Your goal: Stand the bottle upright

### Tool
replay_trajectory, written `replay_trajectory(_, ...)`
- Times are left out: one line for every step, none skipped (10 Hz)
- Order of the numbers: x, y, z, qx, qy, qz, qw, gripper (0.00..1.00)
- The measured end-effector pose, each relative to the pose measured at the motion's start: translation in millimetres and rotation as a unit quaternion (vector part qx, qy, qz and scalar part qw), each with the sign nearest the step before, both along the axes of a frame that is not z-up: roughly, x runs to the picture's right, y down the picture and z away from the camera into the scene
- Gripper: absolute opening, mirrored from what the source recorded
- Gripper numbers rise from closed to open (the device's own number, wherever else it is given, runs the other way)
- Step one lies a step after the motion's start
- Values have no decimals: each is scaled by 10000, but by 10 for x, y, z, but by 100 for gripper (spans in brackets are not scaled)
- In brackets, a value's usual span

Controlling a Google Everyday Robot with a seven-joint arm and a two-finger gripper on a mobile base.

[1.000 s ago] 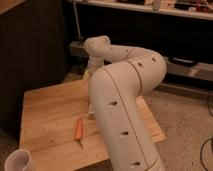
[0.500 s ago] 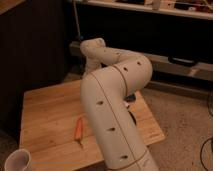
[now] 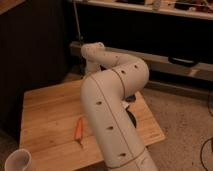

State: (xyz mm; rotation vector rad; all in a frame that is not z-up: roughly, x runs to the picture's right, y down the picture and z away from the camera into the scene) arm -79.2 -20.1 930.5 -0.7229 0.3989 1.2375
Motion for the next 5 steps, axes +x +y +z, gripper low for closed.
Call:
replay_trajectory(26,25,28,-14,-59,73,10000,80)
replay_trajectory(36,40,42,-15,-115,106,9999,80)
replay_trajectory(19,48,41,16,-198,104,9997,80)
replay_trajectory(1,27,7,124,-419,58,9990,80)
replay_trajectory(58,16,-36,193,-585,4,9981,80)
